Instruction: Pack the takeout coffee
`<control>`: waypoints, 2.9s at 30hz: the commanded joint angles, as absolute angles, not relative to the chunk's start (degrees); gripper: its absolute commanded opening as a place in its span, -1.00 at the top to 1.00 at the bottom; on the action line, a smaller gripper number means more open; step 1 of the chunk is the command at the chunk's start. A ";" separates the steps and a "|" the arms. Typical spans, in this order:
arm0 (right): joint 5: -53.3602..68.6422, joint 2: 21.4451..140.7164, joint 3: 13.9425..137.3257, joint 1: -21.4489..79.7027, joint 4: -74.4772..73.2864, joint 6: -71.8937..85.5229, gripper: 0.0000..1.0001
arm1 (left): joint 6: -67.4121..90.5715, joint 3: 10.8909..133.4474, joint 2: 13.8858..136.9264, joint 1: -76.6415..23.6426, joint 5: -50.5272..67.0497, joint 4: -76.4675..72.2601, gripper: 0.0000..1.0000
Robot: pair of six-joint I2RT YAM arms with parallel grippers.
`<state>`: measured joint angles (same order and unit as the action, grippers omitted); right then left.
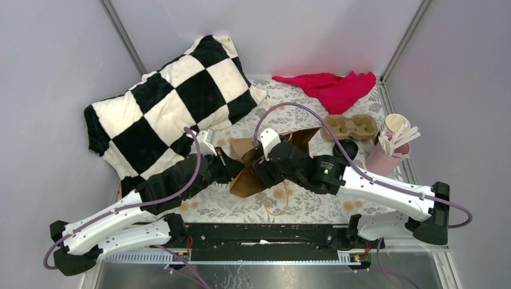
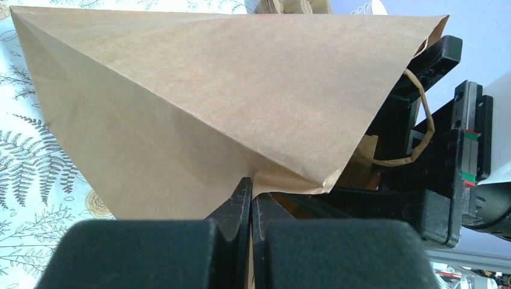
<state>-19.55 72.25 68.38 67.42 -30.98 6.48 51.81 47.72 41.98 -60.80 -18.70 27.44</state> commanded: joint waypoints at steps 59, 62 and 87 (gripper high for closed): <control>-24.08 81.95 59.93 62.35 6.45 0.51 -0.51 | 56.89 50.86 43.24 -61.96 -24.33 32.15 1.00; -22.05 83.39 61.54 62.05 6.90 0.52 -0.51 | 56.80 51.14 43.48 -62.01 -24.23 32.33 1.00; -15.59 86.20 63.35 59.20 7.71 2.99 -0.50 | 72.34 66.43 52.99 -62.01 -37.09 59.81 1.00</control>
